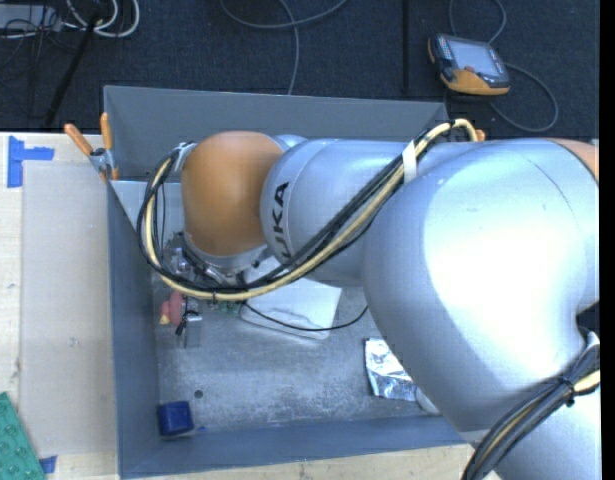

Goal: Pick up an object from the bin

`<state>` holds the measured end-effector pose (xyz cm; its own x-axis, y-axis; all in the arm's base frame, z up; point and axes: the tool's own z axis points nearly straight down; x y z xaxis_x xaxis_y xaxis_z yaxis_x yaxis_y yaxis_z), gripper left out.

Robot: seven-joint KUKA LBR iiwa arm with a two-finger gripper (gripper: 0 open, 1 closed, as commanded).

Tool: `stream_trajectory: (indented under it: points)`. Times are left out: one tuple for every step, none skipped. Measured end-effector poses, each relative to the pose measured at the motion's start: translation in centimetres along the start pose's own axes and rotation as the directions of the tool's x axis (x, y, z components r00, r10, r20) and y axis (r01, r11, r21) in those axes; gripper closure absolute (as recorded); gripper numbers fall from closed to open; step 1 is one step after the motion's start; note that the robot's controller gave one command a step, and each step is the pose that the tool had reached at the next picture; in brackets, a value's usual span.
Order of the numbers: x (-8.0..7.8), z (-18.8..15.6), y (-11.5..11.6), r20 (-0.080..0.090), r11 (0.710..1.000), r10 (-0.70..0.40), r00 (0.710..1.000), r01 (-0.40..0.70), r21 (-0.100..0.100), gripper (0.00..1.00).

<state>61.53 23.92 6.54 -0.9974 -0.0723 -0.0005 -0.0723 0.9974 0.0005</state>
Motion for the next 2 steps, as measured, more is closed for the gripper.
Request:
stream_trajectory:
  points:
    - [-0.6,-3.6,0.3,0.003,0.997,0.079,0.997,-0.079,-0.002,0.00]
    - [-0.8,-4.7,-0.2,0.002,0.955,0.298,0.955,-0.298,-0.001,0.00]
